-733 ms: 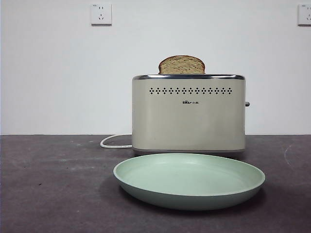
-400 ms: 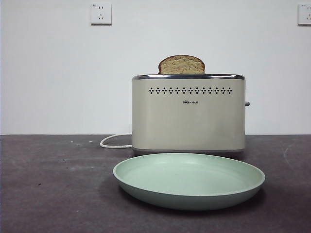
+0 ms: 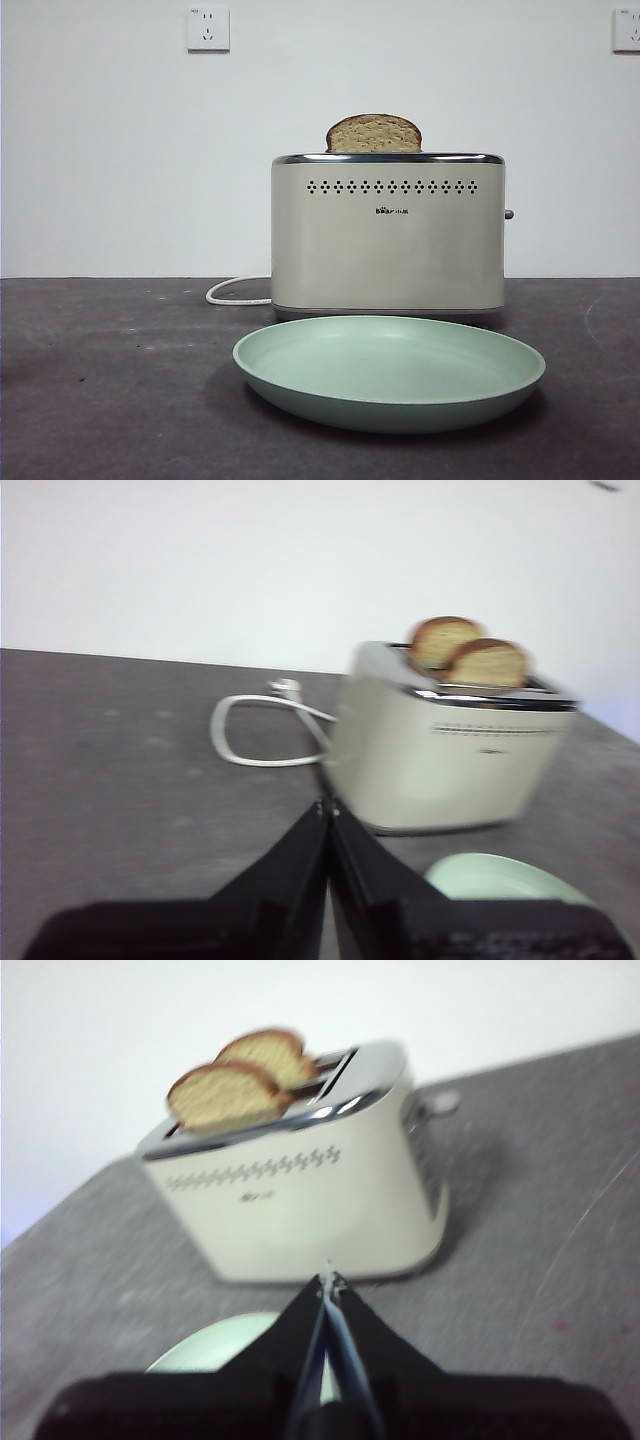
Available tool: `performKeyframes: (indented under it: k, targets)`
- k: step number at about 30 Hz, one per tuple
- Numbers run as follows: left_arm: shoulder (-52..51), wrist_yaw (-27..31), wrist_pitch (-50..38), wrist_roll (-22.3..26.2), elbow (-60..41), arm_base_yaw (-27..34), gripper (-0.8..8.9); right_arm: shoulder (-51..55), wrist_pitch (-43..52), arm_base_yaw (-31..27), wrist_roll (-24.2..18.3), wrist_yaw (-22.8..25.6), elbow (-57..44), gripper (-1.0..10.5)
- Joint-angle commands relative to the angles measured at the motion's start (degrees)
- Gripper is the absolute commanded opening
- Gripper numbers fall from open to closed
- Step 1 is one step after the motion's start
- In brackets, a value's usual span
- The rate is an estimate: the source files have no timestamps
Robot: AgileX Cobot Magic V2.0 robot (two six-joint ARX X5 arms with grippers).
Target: Take the bread from the toaster,put the bread on the plate,put the plate on the table
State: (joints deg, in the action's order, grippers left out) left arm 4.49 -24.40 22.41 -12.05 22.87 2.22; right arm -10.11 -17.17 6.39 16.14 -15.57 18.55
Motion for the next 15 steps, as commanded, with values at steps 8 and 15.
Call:
performKeyframes:
  k: [8, 15]
  targets:
    - [8.11, -12.85, 12.5, 3.34, 13.86, 0.13, -0.08, -16.04, -24.9, 0.09, -11.28, -6.95, 24.76, -0.1]
    - [11.39, -14.78, 26.95, 9.9, 21.16, 0.13, -0.08, -24.11, -40.5, 0.15, -18.08, -7.04, 36.87, -0.1]
